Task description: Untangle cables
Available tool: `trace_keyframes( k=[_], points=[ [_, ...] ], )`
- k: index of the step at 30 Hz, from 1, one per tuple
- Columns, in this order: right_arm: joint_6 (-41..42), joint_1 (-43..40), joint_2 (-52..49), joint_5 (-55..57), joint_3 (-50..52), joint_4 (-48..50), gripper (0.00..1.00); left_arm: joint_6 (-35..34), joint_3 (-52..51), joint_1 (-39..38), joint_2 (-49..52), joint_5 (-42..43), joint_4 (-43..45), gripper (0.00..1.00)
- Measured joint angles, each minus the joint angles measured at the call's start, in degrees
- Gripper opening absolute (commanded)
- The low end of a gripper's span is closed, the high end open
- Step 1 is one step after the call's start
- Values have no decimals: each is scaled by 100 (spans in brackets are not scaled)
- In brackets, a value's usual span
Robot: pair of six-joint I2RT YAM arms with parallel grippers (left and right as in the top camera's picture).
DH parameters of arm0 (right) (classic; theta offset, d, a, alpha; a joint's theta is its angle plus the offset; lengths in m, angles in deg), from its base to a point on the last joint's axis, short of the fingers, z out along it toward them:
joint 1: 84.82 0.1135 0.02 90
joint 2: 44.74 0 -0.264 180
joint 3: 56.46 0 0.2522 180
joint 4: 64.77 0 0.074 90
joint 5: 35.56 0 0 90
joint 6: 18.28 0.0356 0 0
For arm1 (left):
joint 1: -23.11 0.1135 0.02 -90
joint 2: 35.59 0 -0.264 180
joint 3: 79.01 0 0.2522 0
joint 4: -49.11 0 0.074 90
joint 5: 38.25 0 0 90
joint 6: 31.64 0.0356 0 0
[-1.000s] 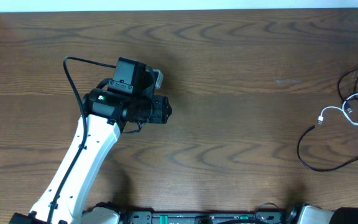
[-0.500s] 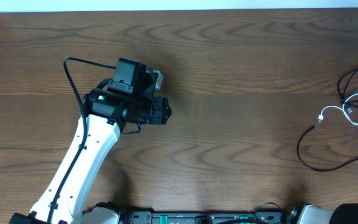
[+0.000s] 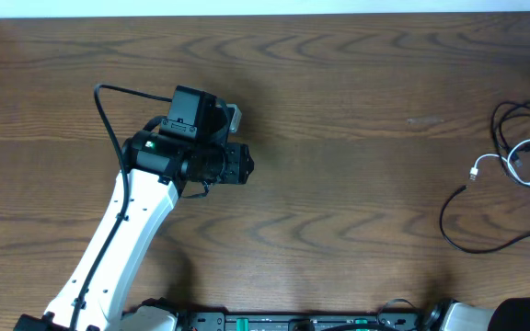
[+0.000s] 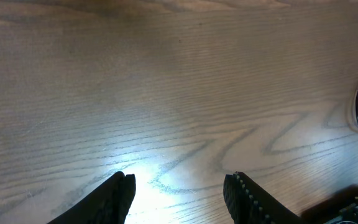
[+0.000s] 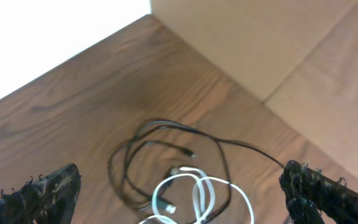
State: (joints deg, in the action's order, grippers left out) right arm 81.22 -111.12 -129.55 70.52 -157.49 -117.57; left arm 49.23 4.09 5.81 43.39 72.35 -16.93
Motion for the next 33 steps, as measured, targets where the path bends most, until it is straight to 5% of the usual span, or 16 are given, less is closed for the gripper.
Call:
trace_keyframes(
  k=[7,13,19,20,27,33],
  points=[
    [11,28,-33,-2041,-2,-472,99,2,0,0,0,-170,157,52],
    [-553,848,-444,-3375,-7,-1744,99,-2,0,0,9,-1261,743,57],
    [-1069,1954,-940,-3265,-7,-2865,99,-267,2,0,675,-2079,317,58],
    [-1080,2050,-986,-3187,-7,-3001,99,-308,2,0,822,-2105,79,86],
    [-955,2358,-1143,-2837,260,-3901,99,-599,0,186,1113,-2190,-1436,88],
    [-678,2365,-1113,-2645,1220,-3692,99,-717,0,772,1097,-2205,-2079,88]
  ],
)
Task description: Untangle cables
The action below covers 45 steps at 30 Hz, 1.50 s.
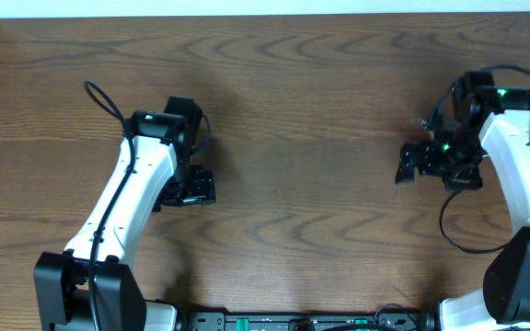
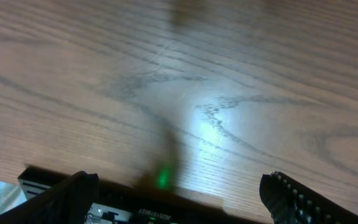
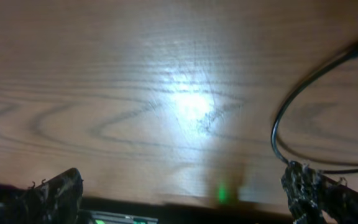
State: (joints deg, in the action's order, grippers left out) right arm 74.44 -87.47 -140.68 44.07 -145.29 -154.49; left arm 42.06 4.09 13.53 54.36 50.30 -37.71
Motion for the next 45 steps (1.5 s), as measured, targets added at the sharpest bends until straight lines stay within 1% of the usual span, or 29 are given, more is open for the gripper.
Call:
trace_keyframes(
  k=[3,5,7,8,11,12,13,14,16,17,18,22,32,41,45],
  points=[
    [120,31,181,28,584,243,99,-17,-28,48,-184,0,-4,88],
    [254,94,531,52,1012,616,99,-22,-181,48,-616,26,76,88],
    [400,256,1224,98,1497,997,99,-22,-463,48,-1235,28,352,89],
    [483,341,1576,140,1676,1200,99,-22,-752,48,-1801,52,634,89],
    [695,710,2850,470,2109,1639,99,-13,-1255,48,-3104,79,944,89],
    [750,885,3451,623,2175,1740,99,9,-1475,52,-3713,90,1174,89],
    [839,1032,3934,817,2251,1921,99,15,-1604,52,-4092,90,1311,89],
    [890,1121,4277,935,2286,1978,99,24,-1775,50,-4538,101,1447,89],
    [990,1248,5241,1152,2332,2041,99,24,-1908,50,-5460,109,1456,90],
    [1012,1255,5462,1198,2334,2059,99,24,-1908,52,-5615,109,1486,89],
    [1047,1263,5982,1281,2337,2061,99,22,-1908,52,-5980,109,1499,90],
    [1073,1266,6627,1384,2350,1834,99,22,-1919,52,-6352,109,1478,90],
    [1093,1266,6675,1412,2371,627,99,24,-1919,52,-6354,109,1482,90],
    [1093,1255,6719,1587,2378,691,99,22,-1919,52,-6354,109,1480,90],
    [1091,979,7173,1928,2616,1735,99,24,-1919,52,-6354,109,1480,90]
  ],
)
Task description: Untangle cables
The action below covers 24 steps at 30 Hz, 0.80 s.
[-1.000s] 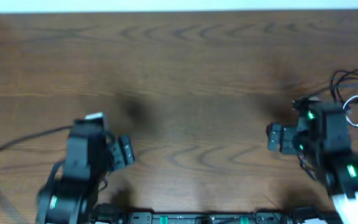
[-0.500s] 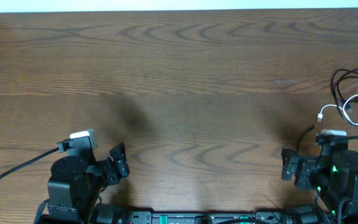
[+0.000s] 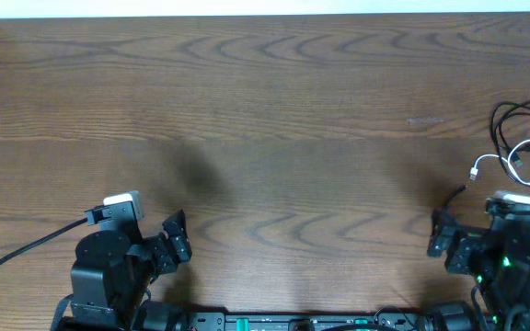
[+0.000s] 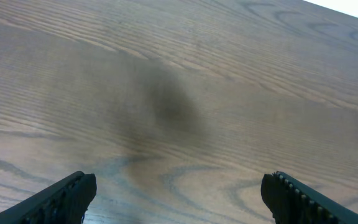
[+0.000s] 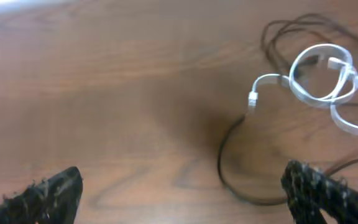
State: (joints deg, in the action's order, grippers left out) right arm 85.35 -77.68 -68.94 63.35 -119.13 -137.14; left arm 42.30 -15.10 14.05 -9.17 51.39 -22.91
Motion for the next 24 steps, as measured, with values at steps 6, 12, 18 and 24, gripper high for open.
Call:
trace_keyframes(
  k=[6,12,18,24],
  points=[
    [2,-352,1314,162,1453,2225,99,0,0,0,0,2,-4,90],
    [2,-472,2170,212,2835,4725,99,0,-2,0,0,0,2,90],
    [4,-479,2332,181,4218,6830,99,0,-2,0,0,0,2,90],
    [-234,-525,2350,-116,4852,7510,99,-2,-2,0,0,0,0,91]
  ],
)
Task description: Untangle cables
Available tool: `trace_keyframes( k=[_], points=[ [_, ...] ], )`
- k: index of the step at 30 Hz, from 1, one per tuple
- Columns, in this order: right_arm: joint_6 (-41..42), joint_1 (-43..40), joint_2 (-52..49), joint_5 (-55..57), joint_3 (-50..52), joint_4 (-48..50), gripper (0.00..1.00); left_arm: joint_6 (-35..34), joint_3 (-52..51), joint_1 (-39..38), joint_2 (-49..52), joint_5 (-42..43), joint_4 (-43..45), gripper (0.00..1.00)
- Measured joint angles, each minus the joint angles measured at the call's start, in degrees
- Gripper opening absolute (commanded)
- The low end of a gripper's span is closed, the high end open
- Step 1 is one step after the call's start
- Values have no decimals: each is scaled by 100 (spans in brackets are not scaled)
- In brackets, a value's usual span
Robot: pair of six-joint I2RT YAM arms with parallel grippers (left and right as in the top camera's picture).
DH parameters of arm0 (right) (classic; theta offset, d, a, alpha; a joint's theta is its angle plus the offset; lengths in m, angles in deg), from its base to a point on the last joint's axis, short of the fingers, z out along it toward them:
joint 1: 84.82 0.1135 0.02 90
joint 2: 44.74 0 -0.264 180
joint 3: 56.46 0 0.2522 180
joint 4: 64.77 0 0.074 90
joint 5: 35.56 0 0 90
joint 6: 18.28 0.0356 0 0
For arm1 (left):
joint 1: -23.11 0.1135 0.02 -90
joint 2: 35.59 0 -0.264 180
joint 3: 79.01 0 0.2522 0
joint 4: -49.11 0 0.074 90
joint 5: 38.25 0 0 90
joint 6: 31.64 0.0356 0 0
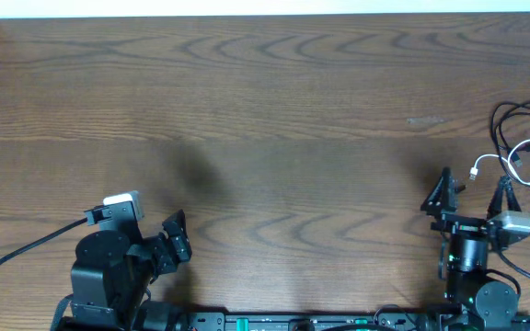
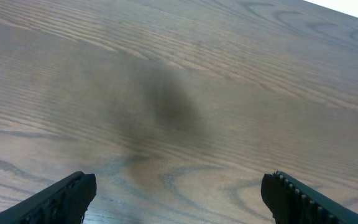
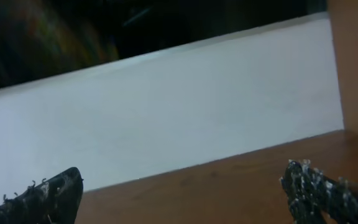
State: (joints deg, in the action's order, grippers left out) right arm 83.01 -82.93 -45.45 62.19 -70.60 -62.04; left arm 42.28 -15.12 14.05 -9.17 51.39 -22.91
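A black cable [image 1: 501,118] lies in loose loops at the table's right edge, and a white cable is looped over it with its plug [image 1: 477,171] pointing left. My right gripper [image 1: 472,188] is at the front right, just left of the cables, open and empty. In its wrist view the right gripper [image 3: 179,194] faces the far white wall, with no cable in sight. My left gripper [image 1: 177,237] is at the front left, far from the cables. It stands open over bare wood [image 2: 179,198].
The brown wooden table [image 1: 274,119] runs out to a pale wall at the back. Cardboard [image 3: 356,62] stands at the far right corner. A black lead [image 1: 26,248] runs from the left arm's base off the left edge.
My right gripper has tipped up: its camera looked down on the cables and now faces the far wall. The left arm has not moved. The cables lie as before.
At first my left arm reached over the mid-left of the table while the right wrist looked at the cables. Then both arms stretched over the table, the right beside the cables. Both then stood folded at the front edge, where they are now, and the cables lie unchanged.
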Motion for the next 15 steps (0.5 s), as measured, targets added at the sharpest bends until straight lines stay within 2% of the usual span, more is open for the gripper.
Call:
trace_keyframes(
  k=[3,7,15],
  points=[
    [-273,-146,2,-387,-2,-372,99,2,0,0,0,0,2,91],
    [-439,-332,2,-1040,2,-2011,99,2,-2,0,0,0,2,90],
    [-957,-330,2,-1464,2,-1611,99,2,-2,0,0,0,2,91]
  ],
)
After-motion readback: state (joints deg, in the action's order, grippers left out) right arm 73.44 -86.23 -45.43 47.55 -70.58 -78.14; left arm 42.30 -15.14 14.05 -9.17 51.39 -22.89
